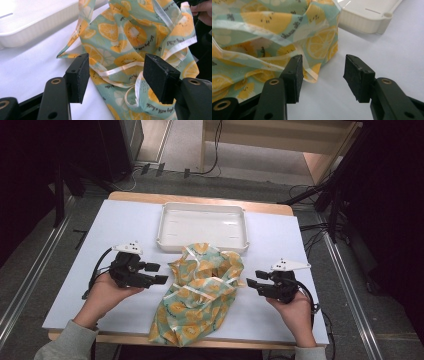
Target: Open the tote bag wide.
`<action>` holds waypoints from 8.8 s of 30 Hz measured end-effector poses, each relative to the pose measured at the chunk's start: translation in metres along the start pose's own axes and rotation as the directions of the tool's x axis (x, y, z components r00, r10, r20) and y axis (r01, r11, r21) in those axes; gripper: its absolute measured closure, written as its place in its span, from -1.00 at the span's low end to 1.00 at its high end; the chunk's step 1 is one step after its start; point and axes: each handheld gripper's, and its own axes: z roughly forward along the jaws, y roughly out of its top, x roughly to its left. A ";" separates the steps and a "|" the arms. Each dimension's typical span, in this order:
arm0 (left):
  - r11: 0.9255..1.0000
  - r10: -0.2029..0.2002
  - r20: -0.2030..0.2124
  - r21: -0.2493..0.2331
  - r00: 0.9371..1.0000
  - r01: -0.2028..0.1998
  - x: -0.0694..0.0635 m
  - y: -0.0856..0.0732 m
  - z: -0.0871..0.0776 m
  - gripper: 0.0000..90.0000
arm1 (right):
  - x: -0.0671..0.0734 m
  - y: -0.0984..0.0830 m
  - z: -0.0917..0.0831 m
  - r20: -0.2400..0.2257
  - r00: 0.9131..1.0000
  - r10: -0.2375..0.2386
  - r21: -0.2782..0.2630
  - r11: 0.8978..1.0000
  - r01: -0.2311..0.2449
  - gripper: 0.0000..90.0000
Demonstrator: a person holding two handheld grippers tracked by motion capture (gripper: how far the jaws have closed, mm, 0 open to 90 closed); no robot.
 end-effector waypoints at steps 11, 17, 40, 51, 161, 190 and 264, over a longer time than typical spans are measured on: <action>1.000 0.010 0.021 0.030 1.000 -0.010 -0.002 0.020 0.012 -0.15 | 0.008 0.013 -0.006 0.006 1.000 0.000 -0.003 1.000 0.000 0.15; 0.998 0.033 0.039 0.046 0.999 -0.035 -0.008 0.036 0.019 -0.15 | 0.011 0.024 -0.012 0.010 1.000 0.005 -0.016 1.000 -0.005 0.16; 0.994 0.062 0.078 0.081 0.995 -0.069 -0.030 0.078 0.049 -0.16 | 0.024 0.056 0.007 0.016 1.000 0.011 -0.005 1.000 -0.011 0.07; 0.989 0.071 0.069 0.127 0.995 -0.079 -0.030 0.068 0.070 0.03 | 0.025 0.053 0.020 0.054 0.998 -0.025 0.027 0.999 0.023 0.04; 1.000 -0.027 -0.036 0.001 0.999 0.027 0.034 0.031 0.030 0.40 | 0.038 0.015 0.030 -0.059 0.998 -0.005 0.095 0.995 0.010 0.91; 0.999 0.005 0.000 0.043 1.000 -0.005 -0.020 0.010 0.020 0.01 | 0.087 0.019 0.000 -0.144 0.985 -0.096 0.071 0.992 0.107 0.40; 0.992 -0.122 -0.122 0.020 0.985 0.125 0.041 -0.025 -0.014 1.00 | 0.029 -0.034 -0.038 -0.062 0.998 -0.026 0.113 0.993 0.033 1.00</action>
